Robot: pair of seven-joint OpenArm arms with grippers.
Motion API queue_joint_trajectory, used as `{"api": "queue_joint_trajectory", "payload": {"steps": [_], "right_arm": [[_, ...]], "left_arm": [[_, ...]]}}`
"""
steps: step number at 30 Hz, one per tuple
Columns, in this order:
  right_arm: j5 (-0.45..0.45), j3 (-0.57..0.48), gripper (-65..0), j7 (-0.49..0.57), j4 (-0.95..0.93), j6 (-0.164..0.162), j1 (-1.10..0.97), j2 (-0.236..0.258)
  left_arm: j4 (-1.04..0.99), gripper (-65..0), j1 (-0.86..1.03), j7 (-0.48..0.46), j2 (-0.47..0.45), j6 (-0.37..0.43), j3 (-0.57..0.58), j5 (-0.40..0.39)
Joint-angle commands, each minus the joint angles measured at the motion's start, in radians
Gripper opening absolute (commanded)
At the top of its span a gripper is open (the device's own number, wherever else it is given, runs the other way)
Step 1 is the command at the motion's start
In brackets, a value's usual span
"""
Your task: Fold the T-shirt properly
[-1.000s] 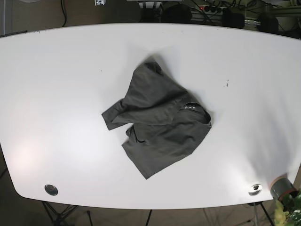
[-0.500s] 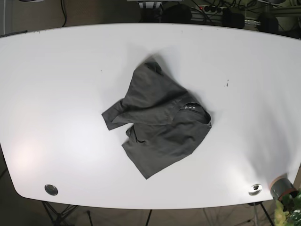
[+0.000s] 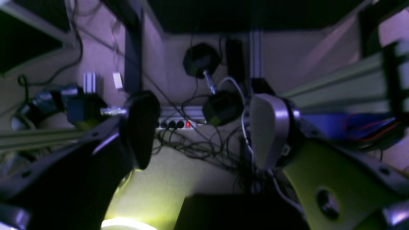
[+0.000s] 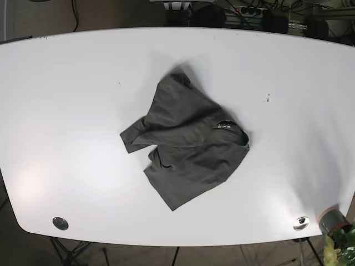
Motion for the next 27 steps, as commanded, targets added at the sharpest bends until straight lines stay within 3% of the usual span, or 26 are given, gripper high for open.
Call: {"api": "queue_joint_trajectory", "payload": {"steps": [1,10,27], "right_arm": [[0.0,0.002,-52.0,0.02,0.062,0.003,-0.051,0.011],[0.0,0.022,-52.0,0.02,0.266,0.003,-0.099,0.028],[0.0,0.027,-51.2,0.02,0.352,0.011,0.132,0.026]], "left_arm": [[0.079,-23.5,0.031,-0.026,-0.001,0.002,-0.013,-0.003],[0.294,-23.3,0.031,-0.029,0.027,0.0,-0.028,-0.003],[0.31,-23.1,-0.022,-0.036,0.02,-0.001,-0.029,-0.003]]}}
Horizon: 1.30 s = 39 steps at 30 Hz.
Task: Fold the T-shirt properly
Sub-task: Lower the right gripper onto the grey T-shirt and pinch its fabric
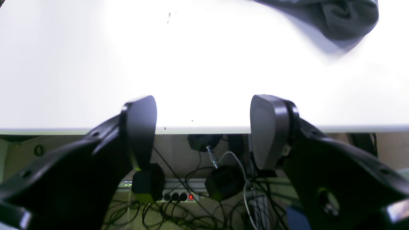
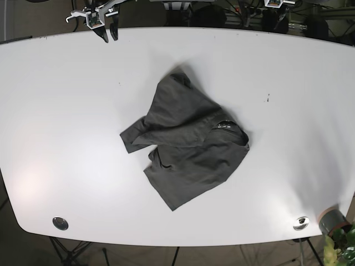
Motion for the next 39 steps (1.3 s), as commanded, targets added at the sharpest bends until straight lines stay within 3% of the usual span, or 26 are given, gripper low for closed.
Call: {"api": "queue_joint_trajectory", "payload": {"steps": [1,5,11,16,21,39], "right_arm": [[0.001,0.0,-51.2,0.028,0.028,0.001,0.014,0.002],[0.001,-0.007,-49.3,0.028,0.035,0.002,0.063,0.002],[-0.01,-0.079,-28.1,-0.026,0.047,0.002,0.175,0.01],[-0.01,-0.144,-28.1,-0.11,0.048,0.002,0.287,0.055],[-0.002,-0.228,-28.1,-0.227,0.048,0.002,0.422,0.085],[0.003,-0.478,-28.4,-0.61,-0.028,0.002,0.934,0.073]], "left_arm": [[0.014,-23.1,-0.007,-0.031,-0.001,0.003,-0.002,-0.003],[0.015,-22.9,-0.039,-0.031,0.0,0.003,0.0,-0.003],[0.017,-22.5,-0.065,-0.031,-0.001,0.003,0.0,-0.001],[0.011,-16.4,-0.067,-0.067,-0.003,0.003,-0.002,-0.001],[0.009,-15.0,-0.09,-0.068,-0.003,0.003,-0.004,0.0],[0.005,-15.0,-0.147,-0.068,-0.073,0.004,-0.004,0.002]]}}
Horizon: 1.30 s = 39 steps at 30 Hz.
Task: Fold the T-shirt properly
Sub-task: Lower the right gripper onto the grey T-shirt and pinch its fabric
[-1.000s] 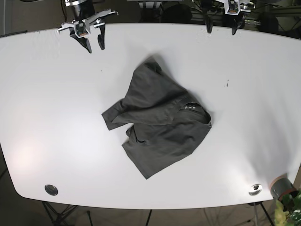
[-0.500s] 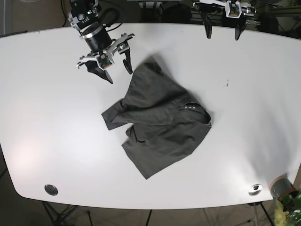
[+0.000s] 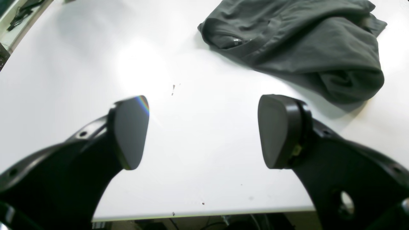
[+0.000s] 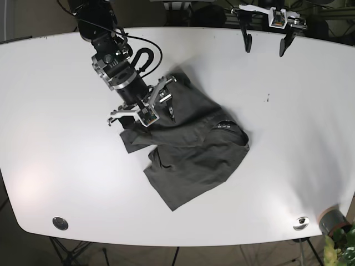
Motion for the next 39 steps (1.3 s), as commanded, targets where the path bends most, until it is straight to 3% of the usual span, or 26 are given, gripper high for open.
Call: {"api": "queue_joint_trajectory", "payload": {"steps": [1,4,7,13,24,32,36,39], "right_arm": [[0.005,-0.023,-28.4,0.003,-0.005,0.002,0.055,-0.017],[0.005,-0.038,-28.2,-0.041,-0.065,0.03,0.124,-0.065],[0.005,-0.038,-28.2,-0.075,-0.137,0.114,0.193,-0.108],[0.005,-0.04,-28.4,-0.137,-0.304,0.223,0.324,-0.194],[0.005,-0.028,-28.1,-0.155,-0.697,0.339,0.535,-0.298],[0.005,0.106,-28.1,-0.152,-0.89,0.45,0.612,-0.324],[0.005,0.126,-28.1,-0.156,-0.906,0.482,0.614,-0.324],[0.005,0.127,-28.2,-0.16,-0.904,0.484,0.603,-0.324]], "left_arm": [[0.01,-15.0,0.015,-0.029,0.0,0.001,-0.002,0.002],[0.009,-15.0,0.014,-0.029,0.0,0.001,0.0,0.004],[0.009,-15.0,-0.005,-0.029,-0.02,0.001,0.0,0.005],[-0.01,-15.0,-0.023,-0.027,-0.031,0.001,0.0,0.005],[-0.027,-15.0,-0.049,-0.027,-0.031,0.0,0.0,0.005],[-0.028,-15.0,-0.057,-0.026,-0.031,0.0,0.001,0.007],[-0.028,-15.0,-0.072,0.028,-0.032,0.0,0.001,0.007],[-0.028,-15.0,-0.081,0.065,-0.032,0.0,0.001,0.005]]}}
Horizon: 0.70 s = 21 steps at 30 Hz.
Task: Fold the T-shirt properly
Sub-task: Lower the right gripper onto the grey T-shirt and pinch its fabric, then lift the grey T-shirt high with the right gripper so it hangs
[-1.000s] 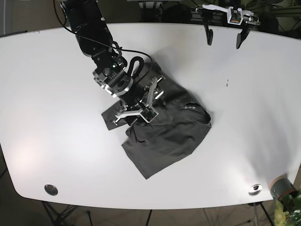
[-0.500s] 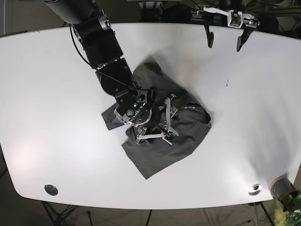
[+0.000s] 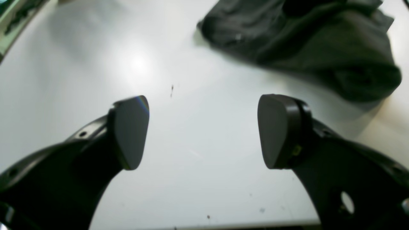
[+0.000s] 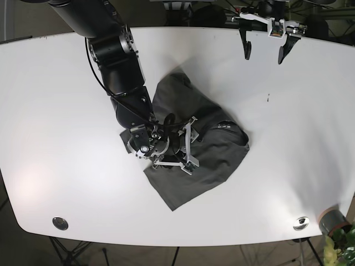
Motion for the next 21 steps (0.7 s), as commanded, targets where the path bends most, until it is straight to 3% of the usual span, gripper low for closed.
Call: {"api": "queue_joint_trajectory", "payload": {"steps": [1,21], "right_arm": [[0.014,0.001,-28.2,0.018,0.014,0.007,0.016,-0.012],[0.014,-0.002,-30.6,-0.017,0.178,0.003,-0.147,-0.025]], "left_arm": [[0.013,-15.0,0.005,-0.028,-0.004,0.004,-0.001,-0.001],[0.013,-15.0,-0.002,-0.026,-0.067,0.004,0.003,-0.003]]}}
